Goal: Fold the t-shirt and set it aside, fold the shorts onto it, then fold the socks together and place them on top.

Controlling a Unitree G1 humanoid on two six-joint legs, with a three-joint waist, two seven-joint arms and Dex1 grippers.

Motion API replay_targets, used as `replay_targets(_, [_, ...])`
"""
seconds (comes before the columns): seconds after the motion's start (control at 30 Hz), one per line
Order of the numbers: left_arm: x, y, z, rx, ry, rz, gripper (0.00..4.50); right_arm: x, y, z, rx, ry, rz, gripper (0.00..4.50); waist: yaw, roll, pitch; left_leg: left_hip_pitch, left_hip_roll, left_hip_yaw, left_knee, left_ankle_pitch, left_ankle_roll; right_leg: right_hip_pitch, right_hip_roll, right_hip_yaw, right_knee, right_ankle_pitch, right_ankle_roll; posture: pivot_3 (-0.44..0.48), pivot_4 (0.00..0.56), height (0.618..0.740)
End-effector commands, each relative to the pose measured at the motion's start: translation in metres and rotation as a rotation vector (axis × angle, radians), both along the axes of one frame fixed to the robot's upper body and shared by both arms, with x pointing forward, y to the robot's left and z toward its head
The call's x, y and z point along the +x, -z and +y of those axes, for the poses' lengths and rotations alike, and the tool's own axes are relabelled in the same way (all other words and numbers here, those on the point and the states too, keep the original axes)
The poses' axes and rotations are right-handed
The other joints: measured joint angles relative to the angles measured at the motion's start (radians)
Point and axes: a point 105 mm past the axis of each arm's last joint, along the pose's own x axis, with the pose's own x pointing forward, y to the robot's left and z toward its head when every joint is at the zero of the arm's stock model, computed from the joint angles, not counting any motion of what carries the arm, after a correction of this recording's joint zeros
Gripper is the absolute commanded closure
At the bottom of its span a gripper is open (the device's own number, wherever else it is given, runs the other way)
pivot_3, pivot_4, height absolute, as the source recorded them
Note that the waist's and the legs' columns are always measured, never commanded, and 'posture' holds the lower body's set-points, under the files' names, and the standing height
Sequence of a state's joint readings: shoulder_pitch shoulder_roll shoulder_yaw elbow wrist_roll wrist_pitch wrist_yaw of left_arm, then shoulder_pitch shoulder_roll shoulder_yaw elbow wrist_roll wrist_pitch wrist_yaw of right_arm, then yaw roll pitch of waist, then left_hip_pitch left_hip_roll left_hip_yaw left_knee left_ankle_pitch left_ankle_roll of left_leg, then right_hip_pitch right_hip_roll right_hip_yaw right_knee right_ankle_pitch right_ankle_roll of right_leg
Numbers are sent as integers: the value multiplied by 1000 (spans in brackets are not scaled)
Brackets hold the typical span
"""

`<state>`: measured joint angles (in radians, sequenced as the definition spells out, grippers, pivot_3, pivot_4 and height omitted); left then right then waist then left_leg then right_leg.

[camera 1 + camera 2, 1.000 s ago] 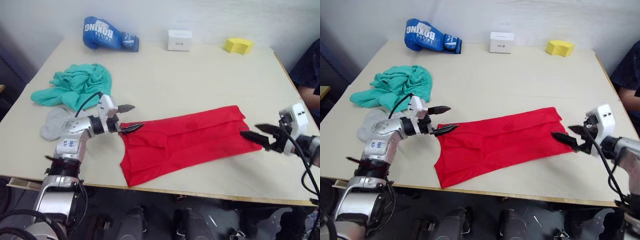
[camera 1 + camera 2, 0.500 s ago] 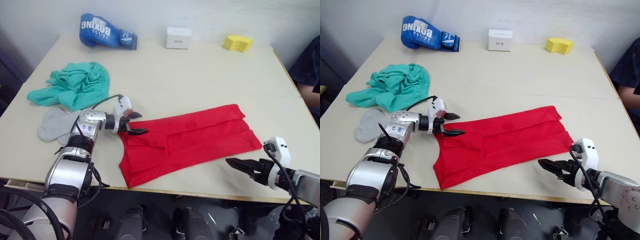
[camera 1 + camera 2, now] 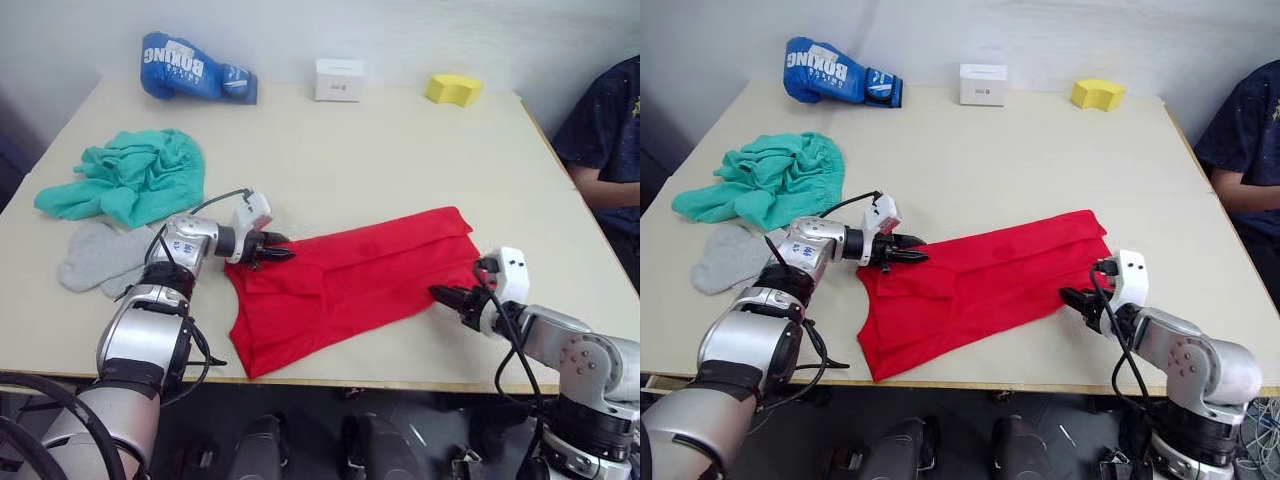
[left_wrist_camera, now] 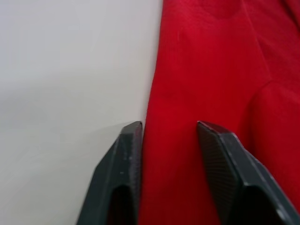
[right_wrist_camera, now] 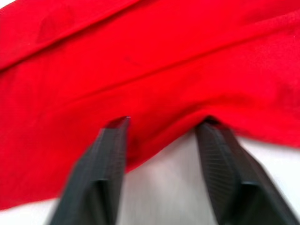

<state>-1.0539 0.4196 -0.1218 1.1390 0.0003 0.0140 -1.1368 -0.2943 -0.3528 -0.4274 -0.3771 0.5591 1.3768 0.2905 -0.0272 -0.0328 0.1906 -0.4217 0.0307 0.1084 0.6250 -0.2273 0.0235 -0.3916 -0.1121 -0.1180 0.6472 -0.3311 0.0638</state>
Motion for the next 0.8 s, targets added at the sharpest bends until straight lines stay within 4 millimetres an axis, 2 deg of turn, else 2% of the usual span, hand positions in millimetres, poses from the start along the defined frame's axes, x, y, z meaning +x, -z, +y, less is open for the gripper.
replay_targets(0.03, [-4, 11, 0, 8, -2, 29, 3899, 2, 11, 4, -5, -20, 37, 3789, -1, 0, 0, 0, 0, 0, 0, 0, 0, 0, 0, 0, 0, 0, 0, 0, 150, 740])
replay_targets(0.1, [-3, 11, 4, -5, -33, 35, 4500, 4, 9, 3, -19, -29, 21, 4489, -2, 0, 0, 0, 0, 0, -1, 0, 0, 0, 0, 0, 0, 0, 0, 0, 150, 740])
replay_targets(0.27, [-8, 2, 7, -35, -60, 18, 4500, 10, 0, 0, -72, -77, -31, 4489, -4, 0, 0, 0, 0, 1, -1, 0, 0, -1, 0, 1, 0, 0, 0, 0, 150, 740])
replay_targets(0.43, [-30, 5, 20, -32, -212, -58, 4500, 47, -14, -17, -270, -151, -117, 4489, -18, 2, 1, 2, 0, 4, -1, 0, 0, -2, 0, 5, 1, 0, 0, 0, 150, 740])
replay_targets(0.5, [-40, 4, 20, -16, -240, -92, 4500, 58, -17, -20, -299, -169, -129, 4489, -14, 2, 1, 2, 0, 5, -2, 0, 0, -2, 0, 6, 2, 0, 0, 0, 150, 740])
replay_targets(0.63, [-66, -4, 7, -136, -349, -84, 4500, 94, -27, -31, -396, -192, -178, 4489, -9, 2, 1, 2, 0, 7, -1, 2, -3, -2, 0, 8, 3, 0, 0, 0, 150, 740])
replay_targets(0.73, [-86, 0, -8, -156, -392, -47, 4500, 111, -37, -28, -422, -233, -233, 4489, -1, 3, 2, 1, 0, 7, 2, 2, -4, -2, 0, 8, 3, 0, 0, 0, 150, 740])
replay_targets(0.8, [-96, 0, -17, -178, -422, -28, 4500, 116, -43, -25, -418, -279, -260, 4489, 3, 3, 2, 1, 0, 7, 2, 2, -4, -2, -1, 8, 3, 0, 1, 0, 150, 740])
